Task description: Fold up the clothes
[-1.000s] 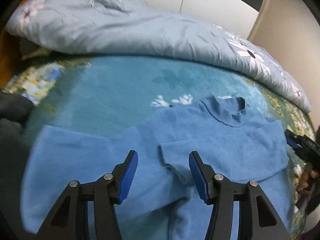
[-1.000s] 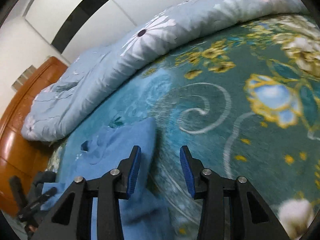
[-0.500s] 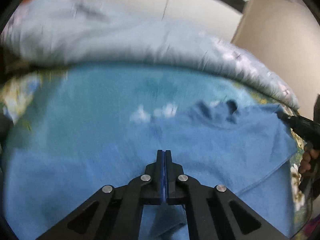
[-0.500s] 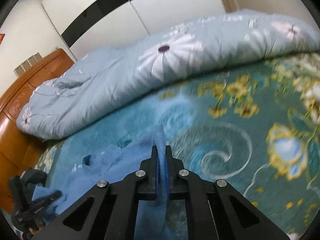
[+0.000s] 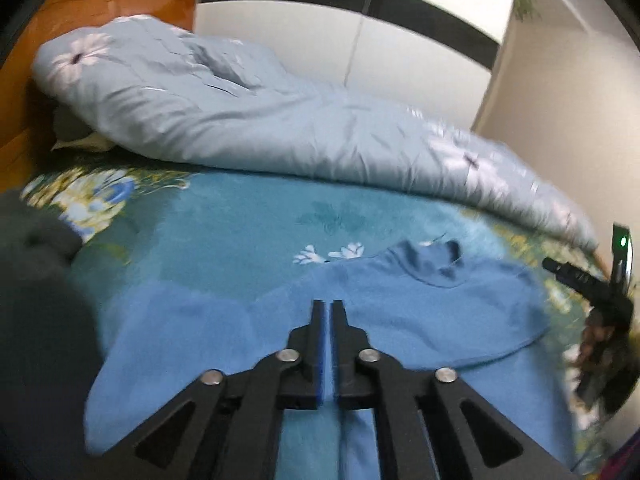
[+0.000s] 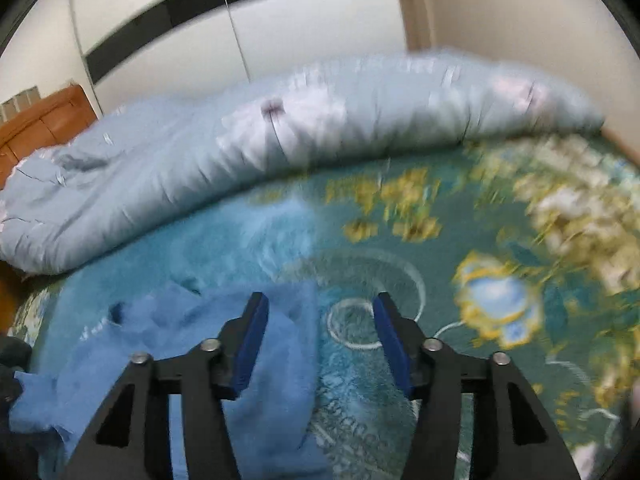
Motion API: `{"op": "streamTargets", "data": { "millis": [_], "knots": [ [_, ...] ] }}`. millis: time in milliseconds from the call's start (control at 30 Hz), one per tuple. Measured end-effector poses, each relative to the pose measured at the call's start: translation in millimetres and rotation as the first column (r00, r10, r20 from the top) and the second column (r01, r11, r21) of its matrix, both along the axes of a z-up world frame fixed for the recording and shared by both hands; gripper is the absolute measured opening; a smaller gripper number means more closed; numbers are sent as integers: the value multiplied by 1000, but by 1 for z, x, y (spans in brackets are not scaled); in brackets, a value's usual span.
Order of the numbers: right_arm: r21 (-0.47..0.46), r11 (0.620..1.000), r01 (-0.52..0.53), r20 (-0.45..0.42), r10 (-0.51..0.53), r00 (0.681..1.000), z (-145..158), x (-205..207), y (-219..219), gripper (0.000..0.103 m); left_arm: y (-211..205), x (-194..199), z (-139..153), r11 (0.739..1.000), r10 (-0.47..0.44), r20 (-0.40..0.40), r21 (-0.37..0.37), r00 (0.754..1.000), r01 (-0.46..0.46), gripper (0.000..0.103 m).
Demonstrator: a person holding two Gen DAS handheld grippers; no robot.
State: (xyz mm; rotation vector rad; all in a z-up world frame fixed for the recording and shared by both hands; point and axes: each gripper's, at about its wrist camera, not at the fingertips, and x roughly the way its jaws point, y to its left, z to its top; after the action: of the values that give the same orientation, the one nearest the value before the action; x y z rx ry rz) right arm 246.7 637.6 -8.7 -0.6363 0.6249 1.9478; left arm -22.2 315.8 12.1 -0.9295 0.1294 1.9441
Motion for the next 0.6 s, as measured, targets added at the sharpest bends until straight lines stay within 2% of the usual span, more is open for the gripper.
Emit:
{"op": "streamTargets", "data": {
  "millis": [33,67,133,233,300,400,467,600],
  "knots": [
    [34,999,-6,3,6,1000,9,-2,-14,70,-14,0,2,999,30,29,19,999,-30,59],
    [49,998,-34,-9,35,999,14,-5,-30,71,-27,-1,3,997,68,67,34,995,-70,77],
    [57,993,-106,-40,109,993,21,-12,-62,73,-53,-5,0,989,112,163,76,980,-125,77],
    [51,974,-222,-80,225,971,27,-20,-107,73,-87,-18,-14,970,144,321,141,936,-198,77],
    [62,964,-258,-93,263,960,31,-20,-132,73,-103,-32,-27,947,201,407,152,891,-283,77],
    [67,952,-299,-86,304,949,37,-23,-156,73,-116,-51,-44,909,237,521,180,820,-376,77],
    [74,950,-302,-75,307,949,46,-25,-163,73,-120,-62,-49,887,272,559,170,783,-429,77],
    [84,960,-267,-95,274,957,66,-34,-161,73,-118,-76,-52,849,345,575,144,741,-508,73]
  ]
}}
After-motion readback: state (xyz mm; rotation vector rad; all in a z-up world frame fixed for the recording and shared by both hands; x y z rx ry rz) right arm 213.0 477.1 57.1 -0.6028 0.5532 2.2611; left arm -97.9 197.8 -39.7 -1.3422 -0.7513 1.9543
